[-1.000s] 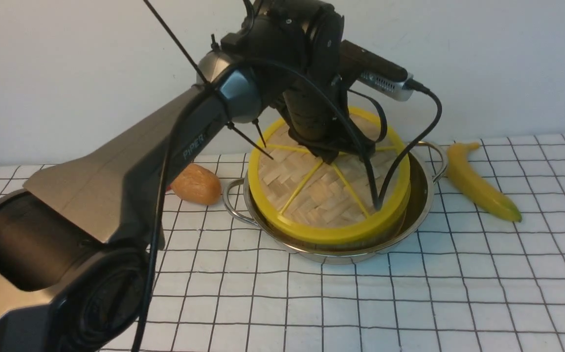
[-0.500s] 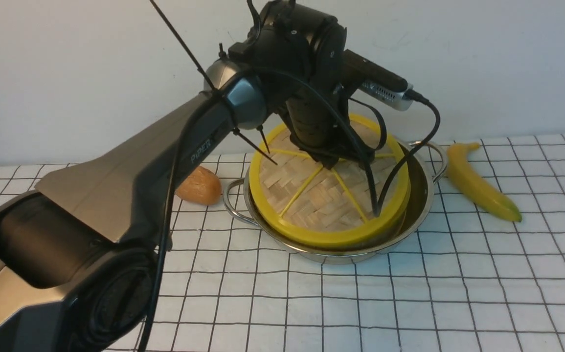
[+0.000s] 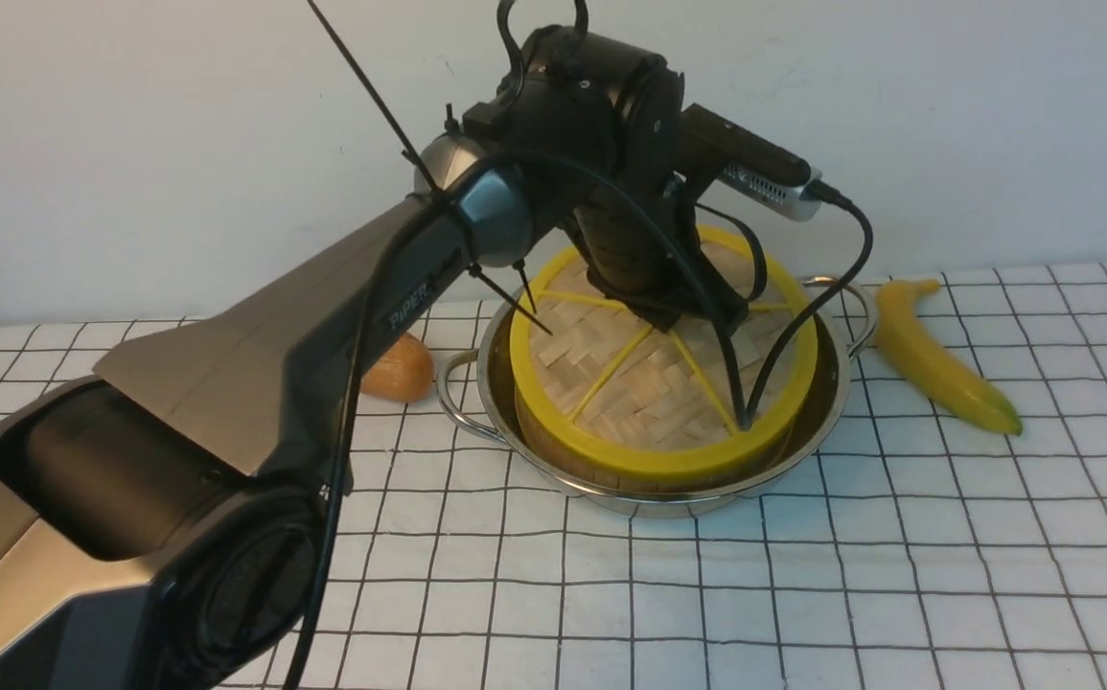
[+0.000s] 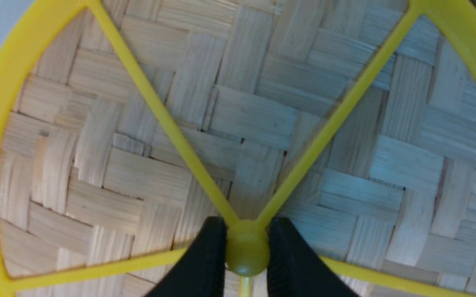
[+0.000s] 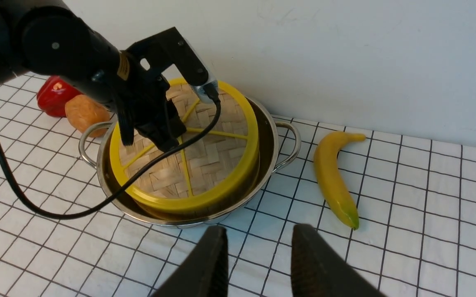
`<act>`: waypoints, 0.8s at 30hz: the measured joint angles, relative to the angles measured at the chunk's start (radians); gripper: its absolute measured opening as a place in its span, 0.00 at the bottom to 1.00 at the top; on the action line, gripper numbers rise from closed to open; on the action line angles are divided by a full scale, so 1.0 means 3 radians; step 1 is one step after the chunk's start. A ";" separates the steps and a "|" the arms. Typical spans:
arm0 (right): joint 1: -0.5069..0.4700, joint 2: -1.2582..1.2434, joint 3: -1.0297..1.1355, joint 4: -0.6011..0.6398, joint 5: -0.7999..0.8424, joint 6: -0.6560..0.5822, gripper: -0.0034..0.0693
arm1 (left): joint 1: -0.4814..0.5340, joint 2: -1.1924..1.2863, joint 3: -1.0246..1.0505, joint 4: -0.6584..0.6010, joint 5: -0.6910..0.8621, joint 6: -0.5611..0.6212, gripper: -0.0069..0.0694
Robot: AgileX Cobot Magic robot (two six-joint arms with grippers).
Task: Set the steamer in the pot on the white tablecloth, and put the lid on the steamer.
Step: 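Place the yellow bamboo steamer lid onto the steamer in the pot with the left gripper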
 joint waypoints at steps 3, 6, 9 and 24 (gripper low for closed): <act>0.0000 0.0000 0.0000 0.0000 0.0000 0.0000 0.38 | 0.0000 0.0055 0.0000 0.0000 -0.0039 0.0000 0.25; 0.0000 0.0000 0.0000 0.0000 0.0000 0.0000 0.38 | 0.0000 0.0057 -0.0003 0.0008 -0.0075 0.0000 0.25; 0.0000 0.0000 0.0000 0.0002 0.0000 0.0000 0.38 | 0.0000 0.0057 -0.0003 0.0017 -0.0098 0.0000 0.25; 0.0000 0.0000 0.0000 0.0002 0.0000 0.0000 0.38 | -0.0007 0.0070 -0.0021 0.0112 -0.0133 0.0000 0.25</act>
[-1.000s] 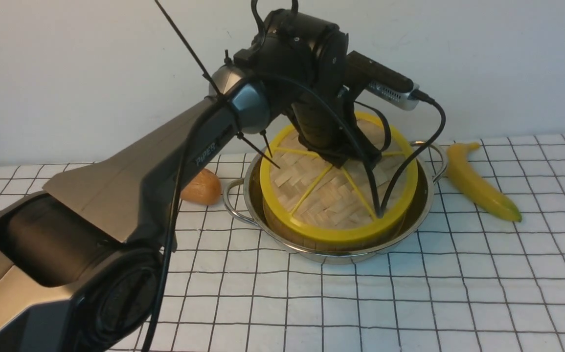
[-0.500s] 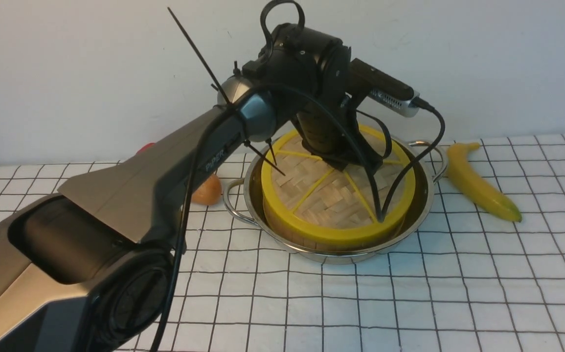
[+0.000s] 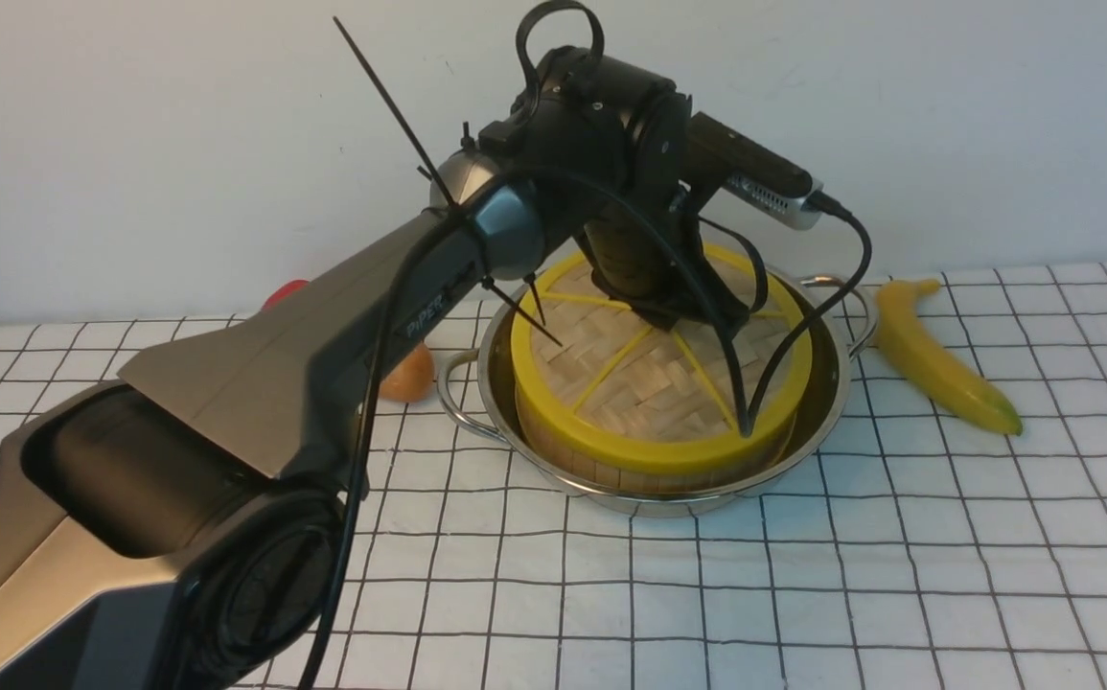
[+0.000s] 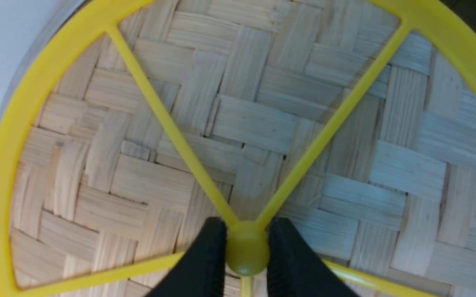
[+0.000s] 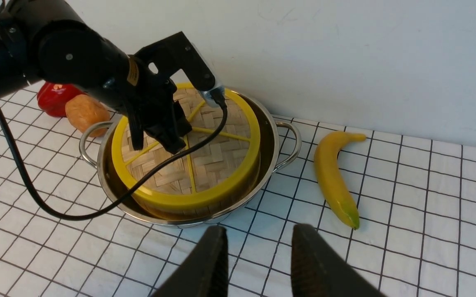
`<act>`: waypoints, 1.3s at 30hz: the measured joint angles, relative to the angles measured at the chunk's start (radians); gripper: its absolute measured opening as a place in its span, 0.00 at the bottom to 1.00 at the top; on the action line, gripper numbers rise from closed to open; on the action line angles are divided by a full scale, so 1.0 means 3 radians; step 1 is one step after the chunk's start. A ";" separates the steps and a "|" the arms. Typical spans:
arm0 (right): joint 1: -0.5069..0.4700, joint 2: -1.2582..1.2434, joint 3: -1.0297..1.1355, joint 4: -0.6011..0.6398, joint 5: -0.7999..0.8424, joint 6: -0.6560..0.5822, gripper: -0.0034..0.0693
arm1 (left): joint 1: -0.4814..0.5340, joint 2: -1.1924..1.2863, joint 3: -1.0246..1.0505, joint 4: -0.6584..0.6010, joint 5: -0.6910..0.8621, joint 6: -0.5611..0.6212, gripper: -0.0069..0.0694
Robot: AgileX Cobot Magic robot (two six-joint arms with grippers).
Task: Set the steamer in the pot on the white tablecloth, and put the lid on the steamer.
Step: 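Place the yellow bamboo steamer lid onto the steamer in the pot with the left gripper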
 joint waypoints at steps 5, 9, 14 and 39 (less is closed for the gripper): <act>0.0000 0.0000 0.0000 0.0004 0.0000 0.0000 0.38 | 0.0000 0.0006 0.0000 0.0000 -0.0072 0.0000 0.25; 0.0000 0.0000 0.0000 0.0004 0.0000 0.0000 0.38 | 0.0000 0.0010 -0.0007 0.0004 -0.0078 0.0000 0.25; 0.0000 0.0000 0.0000 0.0004 0.0000 0.0000 0.38 | -0.0003 0.0022 -0.0118 0.0001 -0.0024 0.0000 0.25; 0.0000 0.0078 0.0000 -0.0020 0.0003 0.0000 0.38 | -0.0009 0.0028 -0.0642 0.0122 0.0447 -0.0010 0.25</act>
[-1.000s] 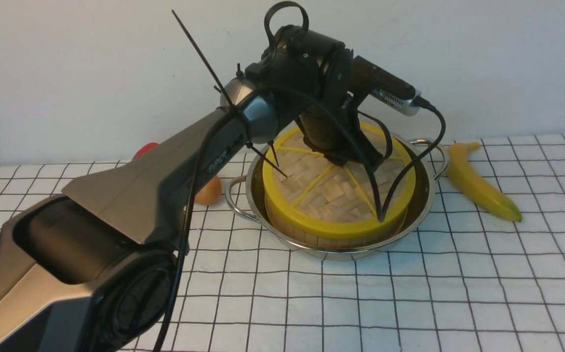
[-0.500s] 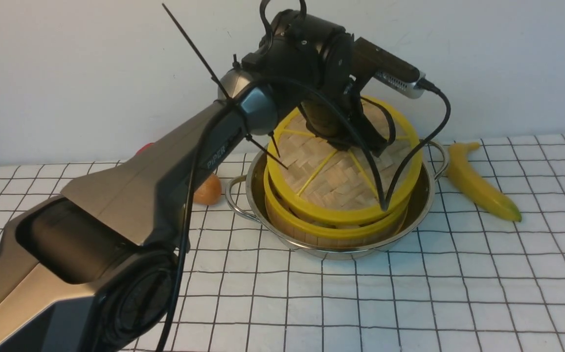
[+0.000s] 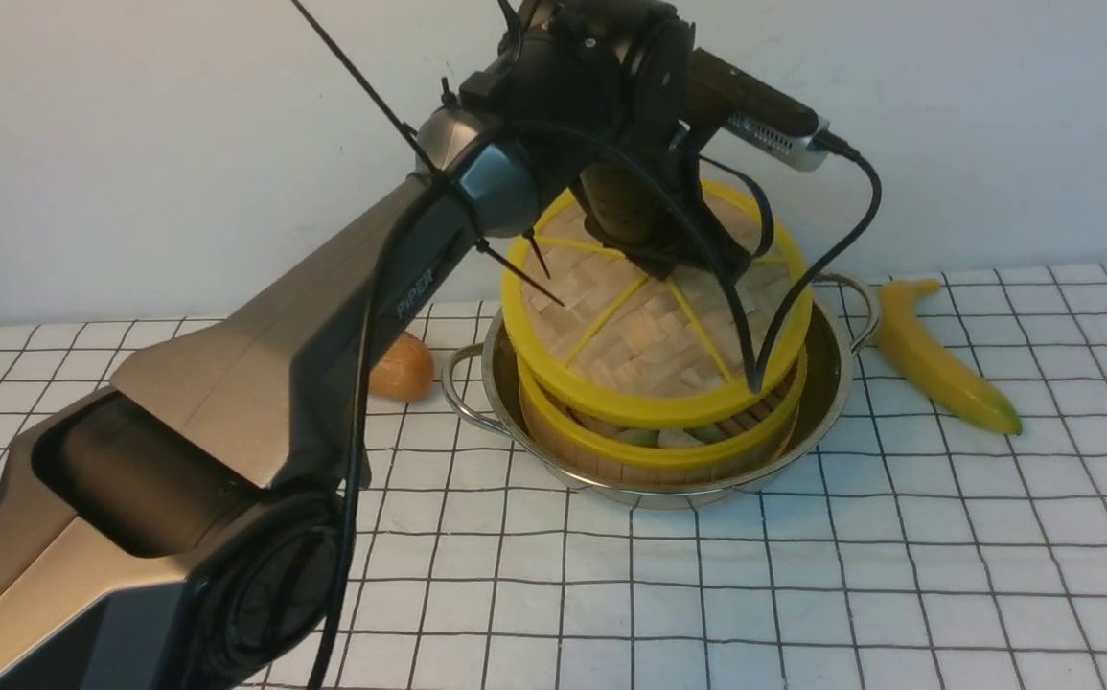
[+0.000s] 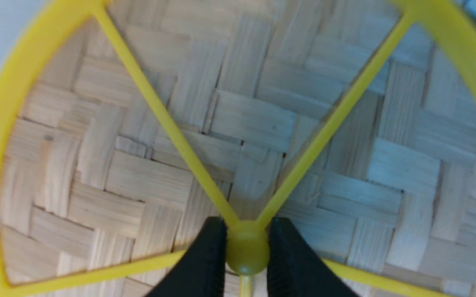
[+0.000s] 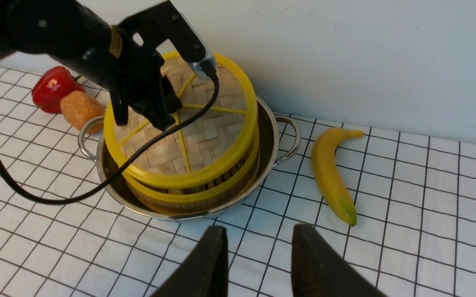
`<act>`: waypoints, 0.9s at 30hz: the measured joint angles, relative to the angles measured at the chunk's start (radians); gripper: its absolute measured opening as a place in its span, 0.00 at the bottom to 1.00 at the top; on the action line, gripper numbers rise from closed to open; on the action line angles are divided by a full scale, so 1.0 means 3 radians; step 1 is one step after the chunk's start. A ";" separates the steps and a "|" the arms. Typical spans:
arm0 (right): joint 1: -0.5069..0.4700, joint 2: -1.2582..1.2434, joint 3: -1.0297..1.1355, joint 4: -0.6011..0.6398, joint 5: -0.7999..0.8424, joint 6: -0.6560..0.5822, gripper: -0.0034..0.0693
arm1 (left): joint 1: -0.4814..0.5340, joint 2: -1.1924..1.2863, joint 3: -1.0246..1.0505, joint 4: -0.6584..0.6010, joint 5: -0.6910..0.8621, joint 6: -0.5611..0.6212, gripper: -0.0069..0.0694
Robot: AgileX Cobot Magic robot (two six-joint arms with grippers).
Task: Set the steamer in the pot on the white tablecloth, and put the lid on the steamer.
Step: 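Place the yellow bamboo steamer lid onto the steamer in the pot with the left gripper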
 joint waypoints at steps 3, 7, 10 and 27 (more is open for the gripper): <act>0.0000 0.0092 0.0000 -0.0001 0.0000 0.0000 0.38 | 0.0000 0.0000 -0.0152 0.0002 0.0005 -0.0005 0.25; 0.0000 0.0149 0.0000 0.0002 0.0000 0.0000 0.38 | 0.0000 0.0009 -0.0164 -0.0009 0.0014 -0.0005 0.25; 0.0000 0.0147 0.0000 0.0005 -0.0018 0.0000 0.38 | 0.0000 0.0047 -0.0164 -0.0062 0.0014 -0.0005 0.25; 0.0000 0.0133 0.0000 0.0014 -0.0032 0.0000 0.38 | 0.0000 0.0256 -0.0167 -0.0076 0.0014 -0.0002 0.25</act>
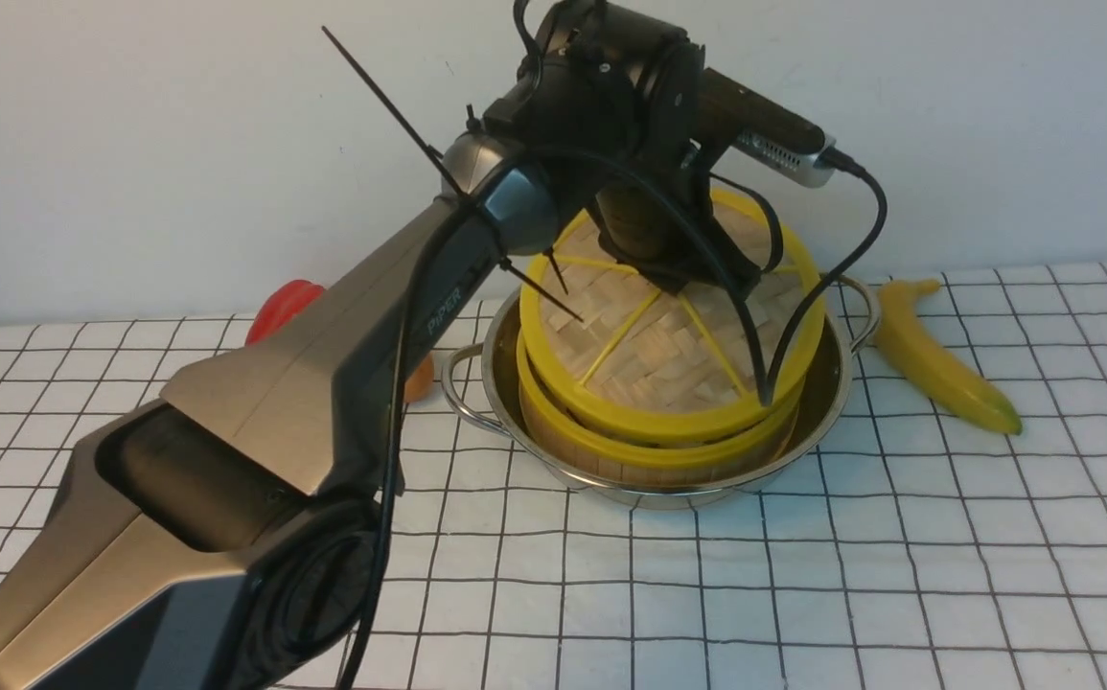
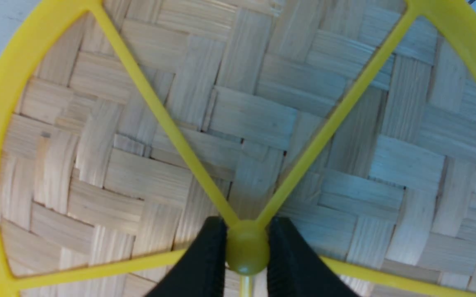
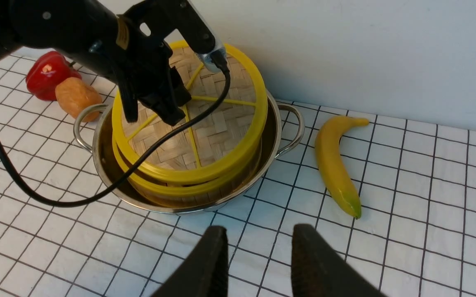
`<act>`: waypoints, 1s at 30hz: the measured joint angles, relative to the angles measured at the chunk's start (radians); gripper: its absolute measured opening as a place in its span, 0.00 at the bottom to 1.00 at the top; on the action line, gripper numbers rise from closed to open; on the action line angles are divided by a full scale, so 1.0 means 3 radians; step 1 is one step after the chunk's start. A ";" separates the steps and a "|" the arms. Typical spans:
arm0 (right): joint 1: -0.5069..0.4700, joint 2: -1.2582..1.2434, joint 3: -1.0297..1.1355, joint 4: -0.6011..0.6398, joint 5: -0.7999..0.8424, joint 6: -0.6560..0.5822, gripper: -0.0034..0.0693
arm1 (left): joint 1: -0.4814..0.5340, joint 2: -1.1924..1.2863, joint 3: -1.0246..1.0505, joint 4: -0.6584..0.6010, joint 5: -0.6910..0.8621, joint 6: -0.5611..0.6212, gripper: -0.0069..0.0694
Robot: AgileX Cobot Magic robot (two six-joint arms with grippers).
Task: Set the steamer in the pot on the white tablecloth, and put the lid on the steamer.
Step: 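Place the yellow bamboo steamer lid onto the steamer in the pot with the left gripper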
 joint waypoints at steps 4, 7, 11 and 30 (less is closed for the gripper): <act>0.0000 0.0000 0.0000 -0.0004 0.0000 0.0000 0.38 | 0.0000 0.0006 0.0000 0.0004 0.0000 0.0000 0.25; 0.0000 0.0000 0.0000 -0.0022 0.0000 0.0000 0.38 | 0.0000 0.0006 -0.0003 0.0004 0.0000 0.0000 0.25; 0.0000 0.0000 0.0000 -0.0025 0.0000 0.0000 0.38 | 0.0000 0.0003 -0.0003 0.0004 0.0000 0.0000 0.25; 0.0000 0.0000 0.0000 -0.0025 0.0000 0.0000 0.38 | 0.0000 -0.0539 0.0543 -0.0056 -0.0002 -0.0044 0.25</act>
